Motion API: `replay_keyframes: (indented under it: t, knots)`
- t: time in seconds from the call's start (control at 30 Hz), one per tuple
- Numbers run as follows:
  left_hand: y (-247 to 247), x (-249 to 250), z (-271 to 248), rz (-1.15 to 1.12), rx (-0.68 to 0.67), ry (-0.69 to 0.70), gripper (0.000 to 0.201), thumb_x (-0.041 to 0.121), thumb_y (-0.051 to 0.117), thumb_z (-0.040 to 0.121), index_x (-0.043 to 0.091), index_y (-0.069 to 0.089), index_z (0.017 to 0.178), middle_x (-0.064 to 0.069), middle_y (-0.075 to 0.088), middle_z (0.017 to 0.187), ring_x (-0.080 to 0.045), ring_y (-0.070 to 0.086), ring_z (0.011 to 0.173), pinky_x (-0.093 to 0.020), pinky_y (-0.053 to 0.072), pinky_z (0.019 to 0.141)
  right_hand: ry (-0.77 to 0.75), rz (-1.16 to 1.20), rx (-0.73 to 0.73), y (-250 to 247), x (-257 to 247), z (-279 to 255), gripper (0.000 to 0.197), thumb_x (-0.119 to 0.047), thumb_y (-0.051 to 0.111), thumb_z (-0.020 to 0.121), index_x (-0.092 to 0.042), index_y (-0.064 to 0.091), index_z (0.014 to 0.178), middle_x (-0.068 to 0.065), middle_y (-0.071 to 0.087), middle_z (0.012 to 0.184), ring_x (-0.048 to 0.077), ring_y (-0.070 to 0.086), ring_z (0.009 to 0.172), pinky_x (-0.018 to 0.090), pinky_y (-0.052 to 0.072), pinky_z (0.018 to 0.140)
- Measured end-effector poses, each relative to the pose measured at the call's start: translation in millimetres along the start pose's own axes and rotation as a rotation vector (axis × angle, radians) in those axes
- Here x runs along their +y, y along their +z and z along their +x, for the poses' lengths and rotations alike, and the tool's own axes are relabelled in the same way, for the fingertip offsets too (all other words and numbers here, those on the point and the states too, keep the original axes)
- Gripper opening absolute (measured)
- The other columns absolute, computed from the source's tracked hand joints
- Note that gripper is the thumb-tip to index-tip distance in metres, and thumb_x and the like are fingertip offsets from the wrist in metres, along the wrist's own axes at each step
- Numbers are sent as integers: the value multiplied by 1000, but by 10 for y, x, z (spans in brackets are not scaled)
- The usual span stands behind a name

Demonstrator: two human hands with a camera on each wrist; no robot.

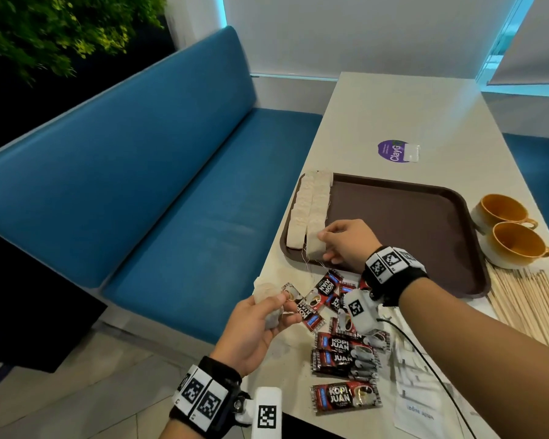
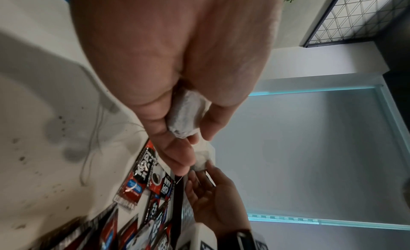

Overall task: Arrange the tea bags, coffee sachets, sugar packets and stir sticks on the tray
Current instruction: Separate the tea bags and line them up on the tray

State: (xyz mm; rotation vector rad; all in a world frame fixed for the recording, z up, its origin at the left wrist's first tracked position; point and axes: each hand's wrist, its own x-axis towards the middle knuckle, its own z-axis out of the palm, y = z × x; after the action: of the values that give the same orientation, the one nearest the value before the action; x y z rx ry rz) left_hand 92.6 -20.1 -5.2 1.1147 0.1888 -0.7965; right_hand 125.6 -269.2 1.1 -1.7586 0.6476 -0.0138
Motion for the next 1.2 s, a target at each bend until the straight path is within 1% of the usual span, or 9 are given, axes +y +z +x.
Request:
replay_keyframes:
  t: [0.13,0.33,0.43,0.57,0.83,0.93,1.03,1.1,1.2]
  knots:
    - [-1,-22,-4,-9,-13,-16,22,6,61,96,-9,63,112,-20,67,91,-30,69,80,-30,60,73,35,-61,39,64,93,111,8,-21,76,92,-15,70,91,9,72,77,22,71,63,44,64,76]
    - [-47,3,20,-13,-11,-13,24,7,60,98,-10,61,115,-20,67,92,-30,68,80,-31,60,75,-48,-159,171,29,130,96,23,-17,83,84,-23,64,94,6,67,77,19,64,55,36,62,55]
    - [-48,-3,33,-12,-7,-15,25,7,60,98,-10,60,116,-20,67,92,-31,68,81,-32,60,76,-142,-316,85,36,114,81,17,-23,87,79,-24,71,84,-1,61,71,15,58,61,37,59,62]
    - [-28,-3,30,-10,-8,-23,23,7,61,97,-9,62,114,-20,67,92,-32,68,82,-32,60,75,-152,-493,12,79,110,67,18,-31,88,77,-26,76,90,-6,60,77,7,54,70,21,40,59]
    - [-47,42,4,-15,3,-8,21,6,60,97,-10,63,111,-19,67,90,-31,68,80,-30,60,72,-132,-500,37,133,89,150,21,-30,86,80,-28,76,98,-7,63,86,5,57,76,16,39,60]
    - [-59,59,-13,-18,10,-2,19,5,60,97,-9,64,109,-19,67,89,-31,69,80,-30,61,72,-142,-456,57,116,101,153,24,-31,88,77,-27,75,97,-6,63,85,10,60,78,18,40,62]
    - [-69,53,-24,-22,12,0,17,4,60,97,-8,64,107,-19,68,88,-31,69,79,-30,61,72,-112,-371,166,82,127,161,29,-29,87,78,-22,67,97,-3,67,94,8,62,82,20,46,64]
    - [-64,43,-27,-22,13,-2,17,4,60,97,-9,63,108,-19,67,88,-31,68,79,-30,61,72,-47,-357,153,88,139,177,36,-30,90,73,-22,63,96,-1,68,98,15,67,86,31,58,72]
    - [-45,37,-29,-24,9,-5,17,5,61,96,-8,64,107,-20,67,88,-32,68,79,-31,61,72,-17,-358,106,133,126,180,43,-31,95,67,-23,62,94,-1,68,97,19,70,85,40,62,81]
